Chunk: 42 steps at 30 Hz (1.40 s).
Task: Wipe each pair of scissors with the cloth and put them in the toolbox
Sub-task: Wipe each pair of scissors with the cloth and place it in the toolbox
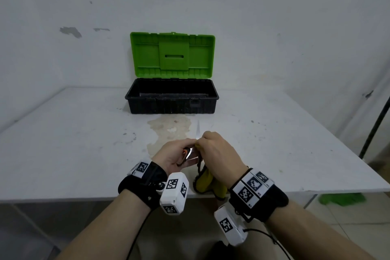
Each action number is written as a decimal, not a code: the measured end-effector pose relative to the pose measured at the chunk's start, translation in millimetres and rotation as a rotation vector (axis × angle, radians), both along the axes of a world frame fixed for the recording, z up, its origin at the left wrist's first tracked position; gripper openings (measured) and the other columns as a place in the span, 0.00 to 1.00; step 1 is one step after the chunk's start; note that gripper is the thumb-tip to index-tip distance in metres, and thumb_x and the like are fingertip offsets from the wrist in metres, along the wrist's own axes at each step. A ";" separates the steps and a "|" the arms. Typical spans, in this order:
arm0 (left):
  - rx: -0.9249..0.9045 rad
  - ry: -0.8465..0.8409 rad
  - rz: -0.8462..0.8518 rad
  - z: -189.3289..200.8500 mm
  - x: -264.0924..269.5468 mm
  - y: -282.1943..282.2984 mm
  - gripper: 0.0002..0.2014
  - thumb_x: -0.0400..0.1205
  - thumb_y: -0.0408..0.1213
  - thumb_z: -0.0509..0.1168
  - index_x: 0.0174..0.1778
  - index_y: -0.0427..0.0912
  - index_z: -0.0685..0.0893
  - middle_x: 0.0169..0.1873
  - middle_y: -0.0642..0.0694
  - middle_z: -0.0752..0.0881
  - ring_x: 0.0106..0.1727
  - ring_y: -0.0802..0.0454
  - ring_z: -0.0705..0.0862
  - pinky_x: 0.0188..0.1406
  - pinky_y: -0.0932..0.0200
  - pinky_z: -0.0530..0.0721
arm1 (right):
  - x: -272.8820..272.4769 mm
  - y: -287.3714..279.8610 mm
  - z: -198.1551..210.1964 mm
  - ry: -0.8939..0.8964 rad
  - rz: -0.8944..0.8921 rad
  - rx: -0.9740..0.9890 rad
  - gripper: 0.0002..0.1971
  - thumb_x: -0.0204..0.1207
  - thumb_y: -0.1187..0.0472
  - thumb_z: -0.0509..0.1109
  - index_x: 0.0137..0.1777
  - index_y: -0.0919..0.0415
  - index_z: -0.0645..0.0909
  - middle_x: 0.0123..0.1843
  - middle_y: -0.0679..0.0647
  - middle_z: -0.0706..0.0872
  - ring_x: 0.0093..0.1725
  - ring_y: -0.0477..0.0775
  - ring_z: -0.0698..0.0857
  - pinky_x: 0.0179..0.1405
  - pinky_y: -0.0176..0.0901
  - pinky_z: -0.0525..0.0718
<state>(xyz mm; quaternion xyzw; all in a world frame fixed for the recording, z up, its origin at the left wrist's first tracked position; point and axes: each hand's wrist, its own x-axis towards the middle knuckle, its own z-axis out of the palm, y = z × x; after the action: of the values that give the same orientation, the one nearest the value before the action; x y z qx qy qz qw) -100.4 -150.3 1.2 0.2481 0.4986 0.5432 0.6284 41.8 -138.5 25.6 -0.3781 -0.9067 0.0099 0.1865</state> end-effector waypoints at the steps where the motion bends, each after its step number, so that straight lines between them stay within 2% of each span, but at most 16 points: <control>1: 0.001 -0.002 -0.003 0.8 0.2 0.5 0.07 0.77 0.31 0.73 0.47 0.32 0.86 0.34 0.39 0.83 0.48 0.43 0.86 0.37 0.54 0.89 | -0.2 -1.1 0.2 -0.010 0.007 0.008 0.06 0.77 0.70 0.65 0.47 0.61 0.82 0.45 0.55 0.77 0.49 0.58 0.78 0.37 0.51 0.82; 4: 0.001 0.018 -0.018 3.6 1.3 0.8 0.07 0.80 0.30 0.70 0.36 0.34 0.83 0.23 0.43 0.79 0.34 0.50 0.84 0.33 0.56 0.89 | -1.3 -8.8 1.5 -0.058 0.044 0.051 0.07 0.75 0.71 0.68 0.50 0.62 0.81 0.47 0.56 0.78 0.50 0.56 0.77 0.31 0.43 0.73; 6: 0.006 0.062 -0.030 4.5 1.6 -0.6 0.09 0.79 0.29 0.70 0.31 0.36 0.84 0.21 0.44 0.79 0.27 0.54 0.82 0.30 0.58 0.87 | -1.2 -15.3 1.0 -0.075 0.094 0.079 0.10 0.66 0.72 0.75 0.45 0.62 0.83 0.45 0.56 0.81 0.46 0.56 0.79 0.28 0.42 0.74; 8: 0.020 0.086 -0.058 1.8 0.0 -1.7 0.06 0.78 0.26 0.69 0.37 0.33 0.88 0.28 0.40 0.83 0.31 0.52 0.84 0.30 0.59 0.87 | 0.7 -19.5 -2.0 -0.080 0.179 0.098 0.11 0.61 0.72 0.78 0.42 0.60 0.84 0.43 0.54 0.82 0.43 0.53 0.79 0.26 0.40 0.76; 11: 0.036 0.110 -0.073 -3.1 -3.3 -4.7 0.08 0.82 0.26 0.67 0.52 0.27 0.88 0.39 0.36 0.89 0.38 0.47 0.89 0.36 0.56 0.91 | 5.8 -14.0 -3.7 -0.106 0.250 0.050 0.08 0.73 0.66 0.70 0.50 0.56 0.84 0.49 0.50 0.80 0.47 0.50 0.76 0.33 0.39 0.79; 14: 0.046 0.085 -0.084 -2.5 -2.5 -5.9 0.07 0.82 0.27 0.69 0.50 0.27 0.89 0.38 0.34 0.90 0.38 0.46 0.91 0.42 0.51 0.93 | 10.2 -2.8 -2.3 -0.032 0.136 0.028 0.05 0.78 0.63 0.67 0.51 0.56 0.83 0.43 0.51 0.76 0.45 0.55 0.78 0.34 0.45 0.80; 15: 0.048 0.066 -0.081 -0.9 -1.5 -5.6 0.07 0.81 0.27 0.69 0.51 0.26 0.88 0.38 0.34 0.90 0.38 0.46 0.91 0.40 0.52 0.93 | 10.4 -2.2 -2.6 -0.033 0.111 0.033 0.04 0.78 0.64 0.67 0.50 0.57 0.83 0.43 0.52 0.75 0.45 0.56 0.79 0.34 0.44 0.79; 17: 0.061 0.108 -0.077 -0.1 -0.4 -3.9 0.10 0.82 0.26 0.68 0.55 0.23 0.86 0.38 0.34 0.89 0.37 0.47 0.90 0.34 0.57 0.90 | 9.1 -5.5 -7.0 -0.084 0.152 0.054 0.06 0.77 0.66 0.68 0.51 0.58 0.84 0.48 0.53 0.78 0.49 0.55 0.78 0.34 0.43 0.79; 19: 0.085 0.193 -0.101 -1.3 -0.8 -3.4 0.10 0.82 0.26 0.67 0.55 0.23 0.86 0.41 0.33 0.89 0.39 0.45 0.90 0.35 0.57 0.90 | 9.2 -9.5 -11.3 -0.120 0.245 0.048 0.10 0.76 0.66 0.69 0.56 0.56 0.85 0.55 0.51 0.81 0.52 0.51 0.78 0.38 0.43 0.83; 21: 0.109 0.240 -0.116 -2.5 -1.5 -4.1 0.10 0.83 0.27 0.67 0.54 0.24 0.87 0.41 0.31 0.89 0.39 0.44 0.89 0.37 0.57 0.90 | 12.5 -8.2 -8.6 -0.091 0.263 0.027 0.09 0.78 0.63 0.68 0.56 0.54 0.85 0.54 0.50 0.82 0.51 0.50 0.79 0.41 0.43 0.84; 25: 0.149 0.214 -0.117 -3.6 -3.0 -5.5 0.09 0.84 0.26 0.66 0.55 0.23 0.85 0.39 0.32 0.90 0.34 0.49 0.90 0.30 0.62 0.88 | 25.9 4.2 3.4 0.026 0.117 -0.056 0.09 0.82 0.61 0.65 0.54 0.58 0.87 0.49 0.53 0.82 0.51 0.54 0.81 0.50 0.46 0.82; 30: 0.165 0.265 -0.095 -5.4 -1.3 -5.3 0.08 0.84 0.27 0.66 0.55 0.26 0.86 0.46 0.26 0.90 0.41 0.46 0.93 0.34 0.61 0.88 | 40.1 24.3 13.2 0.149 -0.099 -0.086 0.10 0.83 0.60 0.65 0.53 0.59 0.88 0.49 0.53 0.83 0.48 0.54 0.83 0.47 0.41 0.80; 33: 0.204 0.296 -0.086 -5.9 0.1 -3.5 0.09 0.84 0.28 0.67 0.55 0.26 0.87 0.47 0.27 0.91 0.44 0.45 0.93 0.37 0.60 0.89 | 35.7 15.7 17.4 0.135 -0.047 -0.086 0.10 0.82 0.60 0.65 0.55 0.56 0.88 0.50 0.51 0.83 0.48 0.51 0.82 0.48 0.41 0.81; 36: 0.236 0.354 -0.044 -5.6 0.8 1.2 0.09 0.83 0.29 0.68 0.55 0.27 0.87 0.48 0.30 0.91 0.45 0.45 0.92 0.40 0.60 0.89 | 24.9 -0.3 10.9 0.046 0.056 -0.102 0.11 0.83 0.60 0.64 0.56 0.57 0.87 0.52 0.53 0.83 0.52 0.53 0.82 0.52 0.42 0.81; 40: 0.263 0.438 0.000 -8.0 -0.8 4.3 0.09 0.83 0.28 0.69 0.55 0.28 0.88 0.49 0.30 0.90 0.45 0.46 0.91 0.40 0.61 0.89 | 22.0 -14.0 4.5 -0.010 0.191 -0.105 0.12 0.83 0.62 0.65 0.60 0.53 0.86 0.51 0.54 0.85 0.52 0.52 0.81 0.50 0.41 0.79; 42: 0.274 0.459 0.007 -9.8 -2.0 5.1 0.09 0.83 0.29 0.68 0.54 0.28 0.88 0.49 0.30 0.90 0.45 0.46 0.91 0.40 0.61 0.89 | 23.3 -9.9 8.6 0.001 0.182 -0.113 0.11 0.83 0.61 0.64 0.58 0.54 0.87 0.50 0.54 0.85 0.51 0.51 0.81 0.51 0.41 0.80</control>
<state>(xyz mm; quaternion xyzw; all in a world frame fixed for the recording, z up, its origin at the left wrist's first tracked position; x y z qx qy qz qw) -102.3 -145.3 -8.6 0.4458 0.5507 0.5372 0.4576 65.1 -148.4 34.2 -0.3039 -0.9352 0.0780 0.1640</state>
